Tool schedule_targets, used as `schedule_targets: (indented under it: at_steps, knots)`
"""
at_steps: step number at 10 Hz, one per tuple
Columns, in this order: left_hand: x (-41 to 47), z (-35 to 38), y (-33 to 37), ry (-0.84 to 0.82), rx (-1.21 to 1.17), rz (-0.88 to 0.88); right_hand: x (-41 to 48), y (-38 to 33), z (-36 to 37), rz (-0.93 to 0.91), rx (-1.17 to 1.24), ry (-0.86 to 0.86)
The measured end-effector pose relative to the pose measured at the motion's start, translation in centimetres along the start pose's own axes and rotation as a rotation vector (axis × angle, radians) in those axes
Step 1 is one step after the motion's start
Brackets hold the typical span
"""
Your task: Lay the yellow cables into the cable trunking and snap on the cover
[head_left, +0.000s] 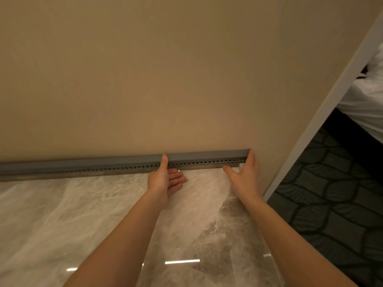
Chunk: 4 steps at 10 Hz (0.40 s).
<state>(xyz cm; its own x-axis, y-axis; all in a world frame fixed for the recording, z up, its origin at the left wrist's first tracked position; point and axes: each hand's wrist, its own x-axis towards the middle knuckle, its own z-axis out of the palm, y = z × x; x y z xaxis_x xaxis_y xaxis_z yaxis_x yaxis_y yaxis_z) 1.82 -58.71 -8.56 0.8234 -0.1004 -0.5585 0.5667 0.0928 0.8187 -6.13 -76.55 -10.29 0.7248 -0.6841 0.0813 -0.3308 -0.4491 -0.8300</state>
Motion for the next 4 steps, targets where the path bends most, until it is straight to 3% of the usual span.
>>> schedule_targets:
  at_steps: [2,4]
  knots:
    - [-2.9,-2.1,-0.1,-0.122,0.132,-0.025,-0.2,-0.1,-1.1,0.091,0.284,-0.033]
    - [-7.4,-1.9,1.5,-0.224,0.310,0.102,-3.5,-2.2,-3.7,0.074,0.197,-0.201]
